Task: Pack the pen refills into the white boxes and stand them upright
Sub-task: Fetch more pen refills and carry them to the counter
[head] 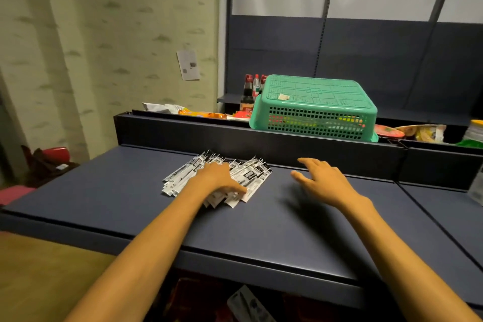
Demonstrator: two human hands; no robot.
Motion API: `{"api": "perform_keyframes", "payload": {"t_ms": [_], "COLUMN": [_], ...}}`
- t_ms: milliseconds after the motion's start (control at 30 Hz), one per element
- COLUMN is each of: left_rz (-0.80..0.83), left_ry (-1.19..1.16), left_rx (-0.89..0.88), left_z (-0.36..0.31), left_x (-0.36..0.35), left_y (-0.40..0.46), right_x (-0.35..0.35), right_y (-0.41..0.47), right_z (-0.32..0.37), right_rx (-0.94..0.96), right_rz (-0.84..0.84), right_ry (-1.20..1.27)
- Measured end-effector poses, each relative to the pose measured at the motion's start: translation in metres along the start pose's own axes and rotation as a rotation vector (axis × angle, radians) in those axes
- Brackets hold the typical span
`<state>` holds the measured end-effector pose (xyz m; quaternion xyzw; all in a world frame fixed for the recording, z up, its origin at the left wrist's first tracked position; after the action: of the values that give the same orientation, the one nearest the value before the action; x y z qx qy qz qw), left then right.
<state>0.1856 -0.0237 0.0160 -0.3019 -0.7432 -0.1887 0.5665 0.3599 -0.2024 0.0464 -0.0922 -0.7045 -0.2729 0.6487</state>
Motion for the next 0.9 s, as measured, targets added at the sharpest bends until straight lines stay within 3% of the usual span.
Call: {"api": "perform_keyframes", "payload": {"t_ms": [233, 567, 733, 900], "left_rz": [-0.024, -0.051, 0.043, 0.004], "left_ry": [0.016, 0.033, 0.079, 0.048], "left_rx": [0.077, -0.008, 0.005, 0.017], "left_z": [-0.009, -0.015, -0.009, -0.002], "left_x": [-0.004, 0.008, 0.008, 0.005], "left_y": [0.004, 0.004, 0.006, 0.004], "right_x": [-0.006, -0.009, -0.010, -0.011], "right_y": [0.012, 0.013, 0.007, -0.005], "right_z": [0.002, -0.004, 0.002, 0.010], "right_rx": [0.027, -0.008, -0.040, -0.070], "right_rz": [-0.006, -0.006, 0.007, 0.033], "right_ry": [0.012, 0.061, 0.042, 0.026]}}
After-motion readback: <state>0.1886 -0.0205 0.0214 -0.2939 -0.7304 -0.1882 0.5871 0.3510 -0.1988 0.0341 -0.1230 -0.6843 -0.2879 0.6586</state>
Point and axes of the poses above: each hand's wrist, its own y-axis towards the middle knuckle, its own x-axis out of the back of the hand, z = x × y, the point moved 8 cm from there along y, towards the middle knuckle, and after that the axes turned 7 degrees about -y, right-handed, at the moved point
